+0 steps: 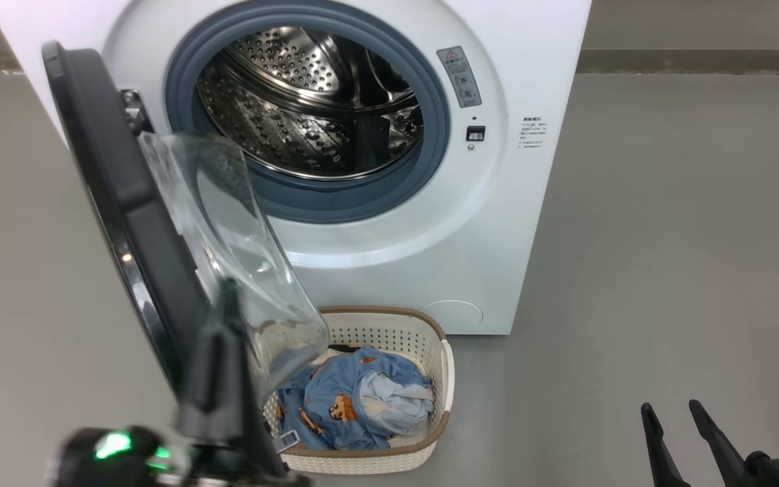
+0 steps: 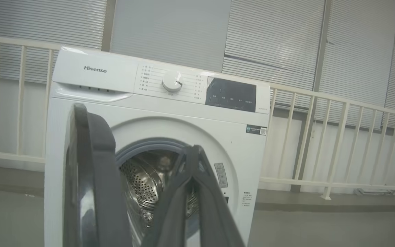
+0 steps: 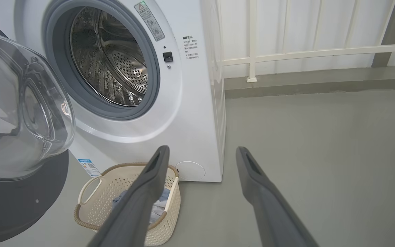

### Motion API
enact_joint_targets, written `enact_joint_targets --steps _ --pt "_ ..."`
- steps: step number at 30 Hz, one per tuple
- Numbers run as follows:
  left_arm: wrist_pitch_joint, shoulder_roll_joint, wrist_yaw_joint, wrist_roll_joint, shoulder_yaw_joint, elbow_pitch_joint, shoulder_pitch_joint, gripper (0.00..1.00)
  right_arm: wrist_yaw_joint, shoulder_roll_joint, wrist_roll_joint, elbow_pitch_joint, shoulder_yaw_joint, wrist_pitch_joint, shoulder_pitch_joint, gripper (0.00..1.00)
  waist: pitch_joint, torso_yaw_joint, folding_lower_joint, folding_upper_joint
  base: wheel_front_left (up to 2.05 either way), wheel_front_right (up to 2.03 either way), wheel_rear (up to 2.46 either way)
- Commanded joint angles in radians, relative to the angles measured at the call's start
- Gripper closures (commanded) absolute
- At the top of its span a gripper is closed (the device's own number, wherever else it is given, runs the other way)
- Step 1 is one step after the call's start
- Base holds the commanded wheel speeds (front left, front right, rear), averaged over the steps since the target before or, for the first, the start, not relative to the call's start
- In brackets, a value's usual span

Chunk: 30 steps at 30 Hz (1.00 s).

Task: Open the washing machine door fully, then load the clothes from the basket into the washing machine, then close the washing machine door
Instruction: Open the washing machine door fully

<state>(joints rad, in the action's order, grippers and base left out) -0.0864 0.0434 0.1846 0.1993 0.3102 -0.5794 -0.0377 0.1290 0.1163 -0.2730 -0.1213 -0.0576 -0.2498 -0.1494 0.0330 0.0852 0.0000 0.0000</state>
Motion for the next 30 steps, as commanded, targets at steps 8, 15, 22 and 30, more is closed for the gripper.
enact_joint_targets --steps 8,15,22,30 --pt "0.130 0.014 -0.018 0.024 0.086 0.118 -0.041 1.00 0.002 0.006 -0.003 0.014 0.021 -0.012 0.010 0.00 -0.006 0.022 0.0000 0.0000 0.00 0.00 0.00" --pt "0.161 0.026 -0.007 0.046 0.086 0.191 -0.081 1.00 0.002 0.001 -0.006 0.008 0.027 -0.012 0.011 0.00 -0.009 0.039 0.0000 0.0000 0.00 0.00 0.00" --pt "0.120 0.015 0.040 0.118 0.059 0.260 -0.102 1.00 0.002 0.003 -0.007 0.003 0.034 -0.012 0.013 0.00 -0.013 0.051 0.0000 0.0000 0.00 0.00 0.00" --pt "0.080 0.020 0.083 0.123 0.011 0.282 -0.089 1.00 0.002 0.000 -0.008 -0.005 0.038 -0.012 0.004 0.00 -0.017 0.083 0.0000 0.0000 0.00 0.00 0.00"
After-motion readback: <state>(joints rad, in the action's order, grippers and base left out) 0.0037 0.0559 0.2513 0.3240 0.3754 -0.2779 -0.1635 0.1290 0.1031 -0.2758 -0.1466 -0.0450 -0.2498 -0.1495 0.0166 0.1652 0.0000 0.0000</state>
